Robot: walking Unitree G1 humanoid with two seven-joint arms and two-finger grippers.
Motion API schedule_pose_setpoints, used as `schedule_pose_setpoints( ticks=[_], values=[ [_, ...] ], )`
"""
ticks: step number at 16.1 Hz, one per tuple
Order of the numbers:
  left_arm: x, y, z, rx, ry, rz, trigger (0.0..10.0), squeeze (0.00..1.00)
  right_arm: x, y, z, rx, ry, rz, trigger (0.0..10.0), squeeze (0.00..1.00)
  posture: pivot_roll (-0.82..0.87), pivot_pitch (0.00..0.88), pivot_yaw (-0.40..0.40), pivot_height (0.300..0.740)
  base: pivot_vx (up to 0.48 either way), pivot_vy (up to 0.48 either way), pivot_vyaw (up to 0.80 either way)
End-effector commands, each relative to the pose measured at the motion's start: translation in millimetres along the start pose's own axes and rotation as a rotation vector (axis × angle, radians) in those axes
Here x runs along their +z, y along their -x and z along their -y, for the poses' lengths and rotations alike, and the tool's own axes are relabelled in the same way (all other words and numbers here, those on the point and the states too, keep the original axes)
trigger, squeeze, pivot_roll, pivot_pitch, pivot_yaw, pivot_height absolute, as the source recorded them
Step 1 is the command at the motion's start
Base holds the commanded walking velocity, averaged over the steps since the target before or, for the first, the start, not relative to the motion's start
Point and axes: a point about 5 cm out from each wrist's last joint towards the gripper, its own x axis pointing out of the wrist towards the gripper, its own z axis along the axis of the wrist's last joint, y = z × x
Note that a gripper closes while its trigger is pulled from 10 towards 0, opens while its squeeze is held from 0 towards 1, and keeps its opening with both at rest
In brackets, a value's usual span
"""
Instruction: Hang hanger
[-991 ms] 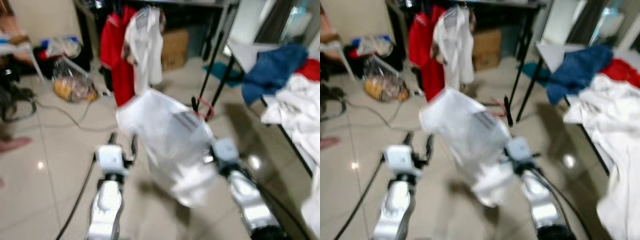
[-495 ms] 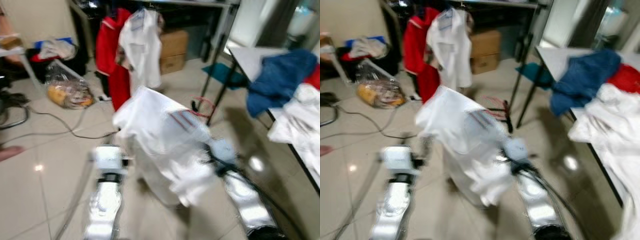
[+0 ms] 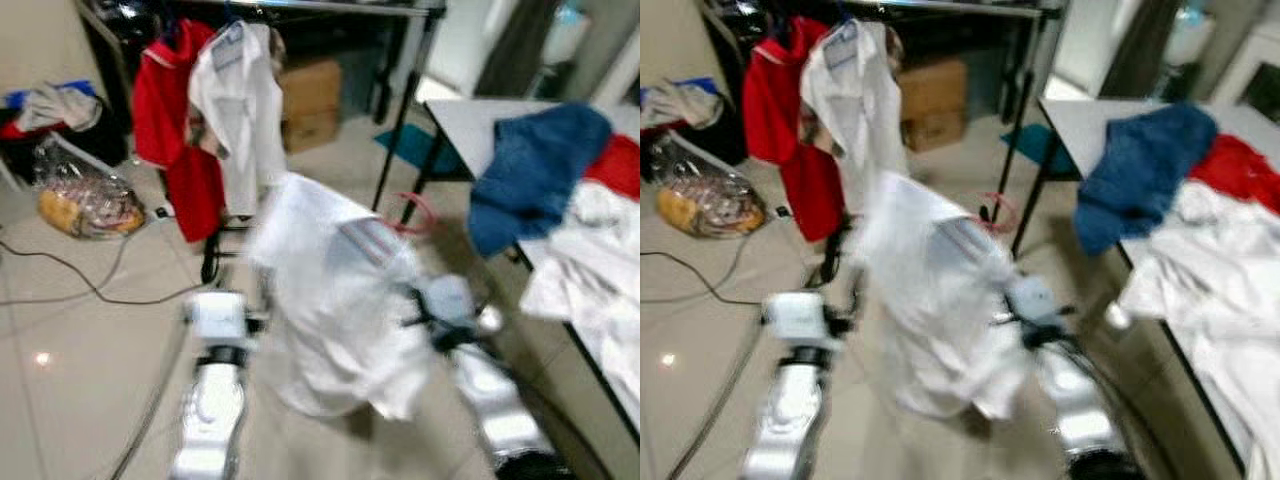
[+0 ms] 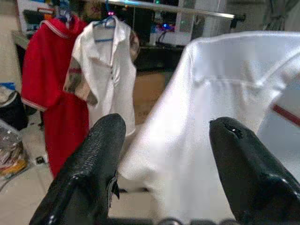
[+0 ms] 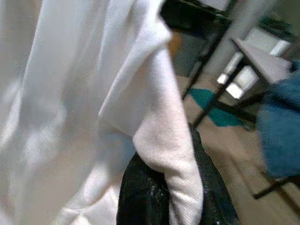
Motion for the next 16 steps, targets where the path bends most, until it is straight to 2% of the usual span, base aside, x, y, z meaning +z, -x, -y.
schedule_pose_setpoints(
  ticks=[1, 16],
  values=[
    [1.8, -0.1, -8.6, 0.027, -0.011, 0.007, 10.0, 0.0, 15.7, -7.3, -4.9, 0.008, -0.012, 0.064, 10.0, 0.0, 0.23, 0.026, -0.041, 0.74, 0.431, 0.0, 0.0],
    [2.2, -2.4, -8.1, 0.025, -0.01, 0.01, 10.0, 0.0, 17.0, -10.1, -4.9, 0.008, -0.007, 0.065, 10.0, 0.0, 0.23, 0.021, -0.038, 0.74, 0.431, 0.0, 0.0]
  ],
)
